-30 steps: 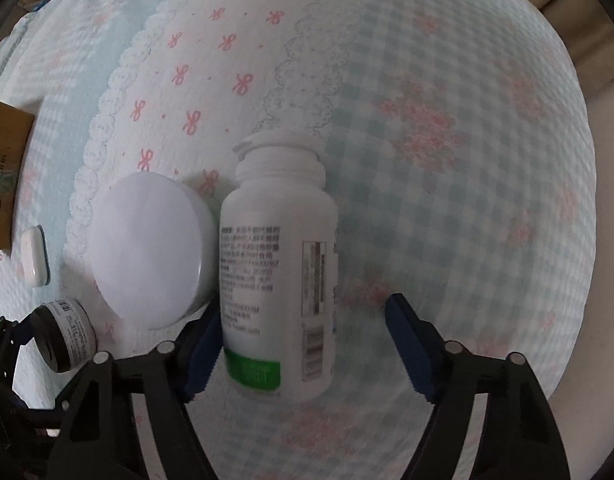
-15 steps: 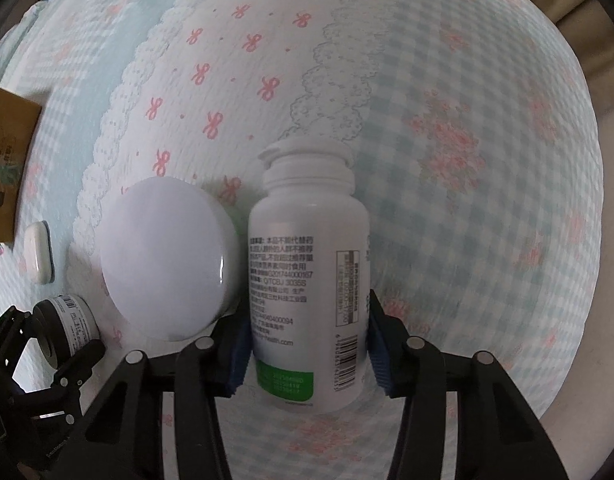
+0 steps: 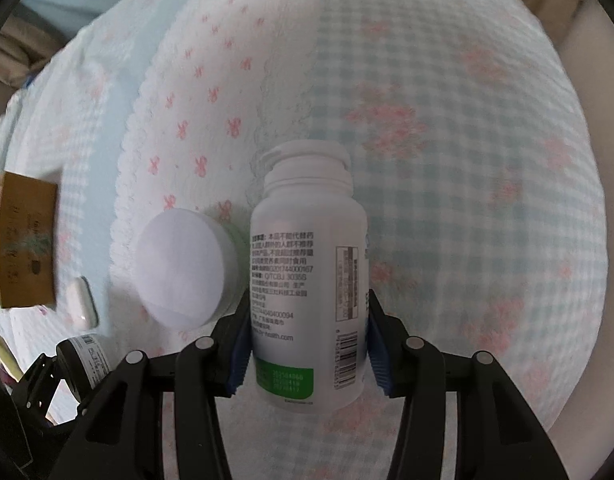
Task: Organize rigid objects
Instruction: 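Grasp the black-lidded jar with the left tool while the right tool grasps the pill bottle, then carry the black jar and pill bottle over the cardboard box with both tools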
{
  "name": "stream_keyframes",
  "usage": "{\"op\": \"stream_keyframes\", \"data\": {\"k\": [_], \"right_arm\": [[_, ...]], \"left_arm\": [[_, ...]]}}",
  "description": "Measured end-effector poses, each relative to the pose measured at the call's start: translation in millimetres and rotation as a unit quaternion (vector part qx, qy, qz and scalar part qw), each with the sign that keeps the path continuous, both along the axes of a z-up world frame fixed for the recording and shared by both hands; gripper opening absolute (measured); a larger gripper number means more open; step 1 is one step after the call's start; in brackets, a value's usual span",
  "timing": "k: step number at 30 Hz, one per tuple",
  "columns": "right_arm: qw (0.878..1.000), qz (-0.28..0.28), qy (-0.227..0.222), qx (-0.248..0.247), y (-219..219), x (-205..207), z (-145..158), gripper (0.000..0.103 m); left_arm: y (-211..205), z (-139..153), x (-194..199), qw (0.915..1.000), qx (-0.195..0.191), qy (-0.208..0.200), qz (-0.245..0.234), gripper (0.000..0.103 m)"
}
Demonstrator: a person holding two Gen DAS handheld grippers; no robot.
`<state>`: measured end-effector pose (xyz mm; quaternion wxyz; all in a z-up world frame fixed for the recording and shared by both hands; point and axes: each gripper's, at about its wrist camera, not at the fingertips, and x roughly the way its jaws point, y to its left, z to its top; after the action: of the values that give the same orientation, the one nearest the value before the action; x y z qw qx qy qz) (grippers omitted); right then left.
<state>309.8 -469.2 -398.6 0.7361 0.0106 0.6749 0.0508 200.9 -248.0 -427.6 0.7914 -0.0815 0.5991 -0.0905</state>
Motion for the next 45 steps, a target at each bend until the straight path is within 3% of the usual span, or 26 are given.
{"op": "stream_keyframes", "data": {"k": [7,13,20,25,30,35,40,45], "right_arm": [[0.999,-0.022,-0.047,0.012,1,-30,71,0.046],[0.994,-0.038,-0.093,0.04,26,-73,144,0.046],[0.984,-0.021,-0.155,0.081,81,-109,214,0.046],[0.979,-0.007,-0.177,0.102,125,-122,245,0.046],[0.976,0.004,-0.188,0.11,169,-134,261,0.046],[0.975,0.0,-0.19,0.111,220,-138,262,0.046],[0.977,-0.009,-0.178,0.113,275,-138,254,0.046],[0.98,-0.035,-0.158,0.114,325,-124,225,0.046]], "left_arm": [[9,59,-7,0.9992,-0.012,-0.038,0.0,0.054],[29,142,-22,0.9958,-0.022,-0.089,0.006,0.054],[69,233,-43,0.989,-0.001,-0.147,0.009,0.054],[118,274,-52,0.9855,0.0,-0.167,0.03,0.054],[175,294,-62,0.9827,-0.008,-0.178,0.051,0.054],[238,291,-62,0.9835,-0.009,-0.172,0.055,0.054],[303,272,-54,0.9863,-0.008,-0.153,0.061,0.054],[369,242,-33,0.9902,0.004,-0.131,0.049,0.054]]}}
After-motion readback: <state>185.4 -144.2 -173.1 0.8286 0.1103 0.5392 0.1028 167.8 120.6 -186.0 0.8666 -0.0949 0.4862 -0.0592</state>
